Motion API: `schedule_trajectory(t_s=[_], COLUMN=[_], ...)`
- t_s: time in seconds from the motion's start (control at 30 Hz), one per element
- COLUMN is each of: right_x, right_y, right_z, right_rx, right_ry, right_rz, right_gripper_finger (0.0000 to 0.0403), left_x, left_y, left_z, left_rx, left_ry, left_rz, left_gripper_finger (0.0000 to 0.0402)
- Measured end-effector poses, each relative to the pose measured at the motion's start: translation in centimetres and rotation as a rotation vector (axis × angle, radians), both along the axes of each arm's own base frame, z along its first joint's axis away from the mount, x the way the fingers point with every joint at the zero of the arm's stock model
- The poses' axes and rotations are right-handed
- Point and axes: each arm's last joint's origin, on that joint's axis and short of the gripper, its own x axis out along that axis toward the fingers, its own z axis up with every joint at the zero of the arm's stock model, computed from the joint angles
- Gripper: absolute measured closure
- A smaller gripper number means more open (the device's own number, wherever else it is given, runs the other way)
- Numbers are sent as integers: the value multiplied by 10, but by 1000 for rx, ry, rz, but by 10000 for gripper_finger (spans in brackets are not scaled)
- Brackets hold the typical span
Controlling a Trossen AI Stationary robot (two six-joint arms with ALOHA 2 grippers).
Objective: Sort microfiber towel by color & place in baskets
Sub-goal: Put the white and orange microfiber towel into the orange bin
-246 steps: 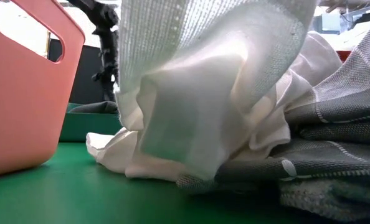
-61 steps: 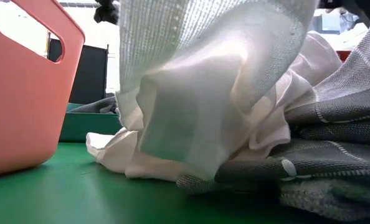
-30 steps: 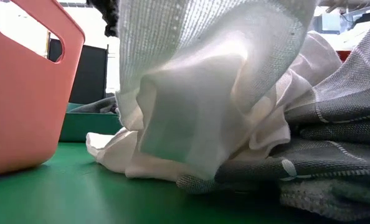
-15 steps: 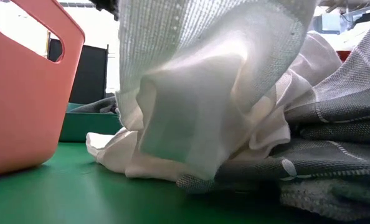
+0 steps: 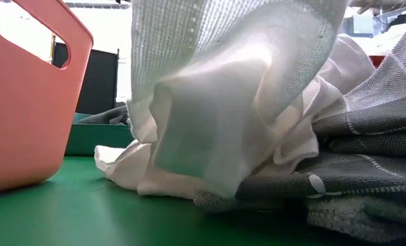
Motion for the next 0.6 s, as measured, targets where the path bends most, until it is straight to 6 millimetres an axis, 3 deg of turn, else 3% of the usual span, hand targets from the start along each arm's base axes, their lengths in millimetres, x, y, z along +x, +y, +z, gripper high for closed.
schedule_trajectory(t_s=[0.23, 0.43, 0.6], right_x=[5, 13, 17], right_y=[4, 15, 23], right_z=[6, 11, 13], right_rx=[-18, -18, 3], right_ry=[-65, -130, -161], right_rz=[7, 36, 55], right_gripper_finger=[376, 376, 366], left_x=[28, 56, 72], left_y=[18, 42, 50], left_z=[-16, -34, -43], left_rx=[60, 77, 104], left_ry=[-30, -146, -267], left_rz=[210, 225, 235], left_gripper_finger=[130, 130, 130])
